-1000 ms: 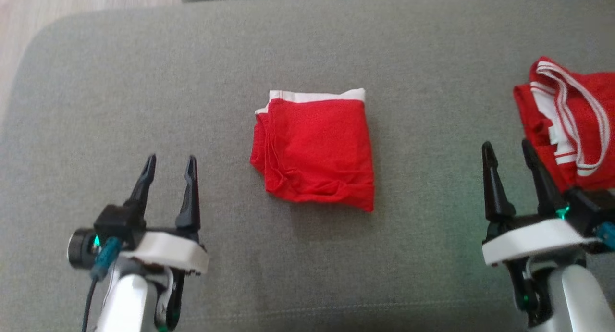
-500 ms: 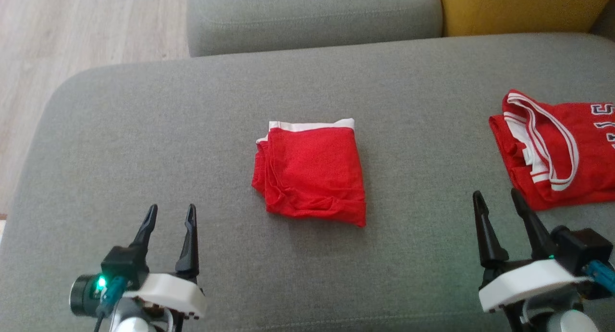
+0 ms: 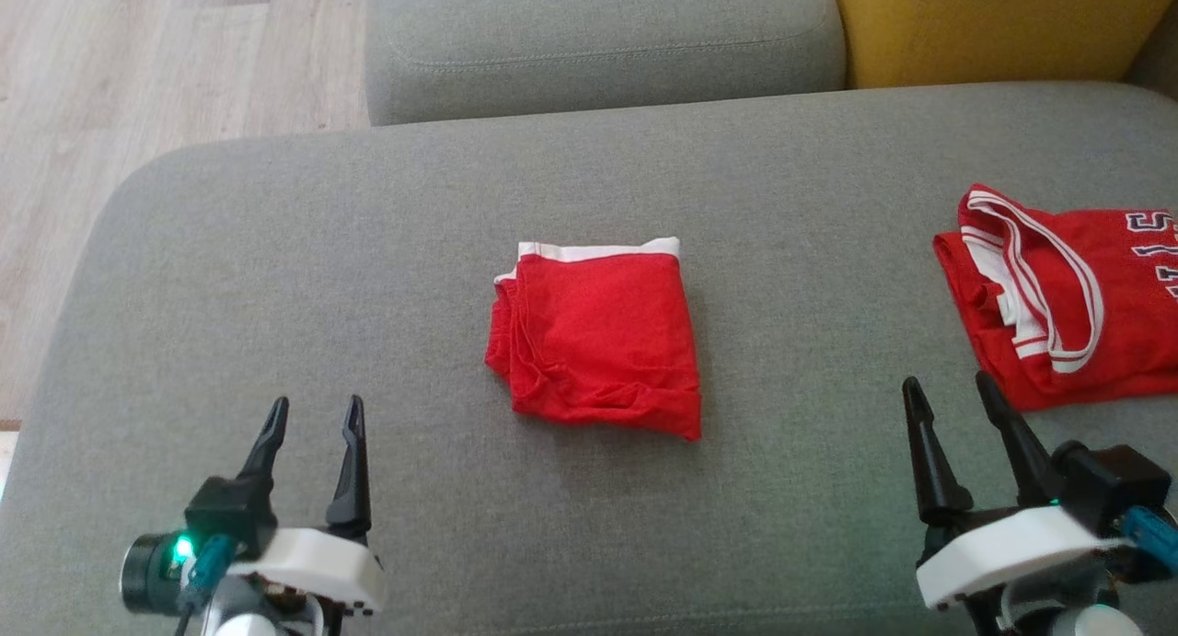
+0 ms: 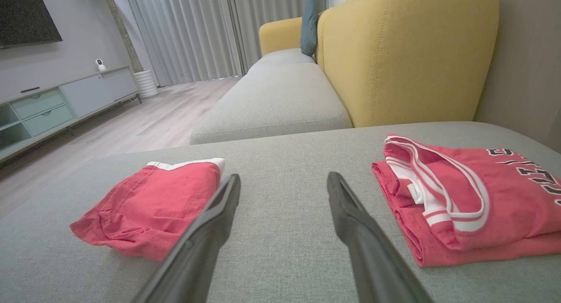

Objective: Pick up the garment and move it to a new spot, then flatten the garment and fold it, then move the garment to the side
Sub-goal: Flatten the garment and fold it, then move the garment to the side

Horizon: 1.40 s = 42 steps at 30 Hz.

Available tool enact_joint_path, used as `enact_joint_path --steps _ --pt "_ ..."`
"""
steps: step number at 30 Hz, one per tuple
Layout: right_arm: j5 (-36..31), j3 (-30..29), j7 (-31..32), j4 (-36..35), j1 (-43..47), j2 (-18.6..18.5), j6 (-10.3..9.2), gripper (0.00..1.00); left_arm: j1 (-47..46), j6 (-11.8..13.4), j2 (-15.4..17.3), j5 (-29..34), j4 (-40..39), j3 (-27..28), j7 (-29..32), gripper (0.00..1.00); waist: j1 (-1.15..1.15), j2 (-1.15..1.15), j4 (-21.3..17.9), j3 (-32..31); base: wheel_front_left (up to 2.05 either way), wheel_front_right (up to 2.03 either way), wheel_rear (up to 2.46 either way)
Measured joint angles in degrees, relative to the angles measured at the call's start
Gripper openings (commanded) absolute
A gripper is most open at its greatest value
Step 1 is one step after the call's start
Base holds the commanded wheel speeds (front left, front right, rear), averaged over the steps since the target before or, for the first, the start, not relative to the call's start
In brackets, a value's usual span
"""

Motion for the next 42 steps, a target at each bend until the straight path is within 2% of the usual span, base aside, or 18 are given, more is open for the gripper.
enact_joint_path --steps 18,24,35,42 --pt "0.0 -0.1 1.2 0.9 0.0 0.0 0.00 1.00 -0.1 0.6 0.5 -0.1 -0.6 -1.7 0.0 1.00 0.00 0.00 1.4 0.7 0.00 0.00 0.00" --pt "0.4 0.0 1.6 7.1 -1.9 -0.6 0.00 1.00 -4.9 0.1 0.0 0.4 -1.5 -3.7 -0.4 1.00 0.00 0.00 5.0 3.8 0.00 0.00 0.00" --pt "3.4 5.9 -0.4 25.4 -18.4 -1.4 0.00 1.00 -10.1 -0.4 -1.4 0.4 -1.8 -5.8 -0.9 1.00 0.01 0.00 12.2 9.4 0.00 0.00 0.00" --pt "7.6 8.1 2.8 35.2 -22.8 -1.3 0.00 1.00 -11.0 -0.4 -2.2 0.5 -2.8 -6.1 -0.9 1.00 0.01 0.00 14.2 10.9 0.00 0.00 0.00"
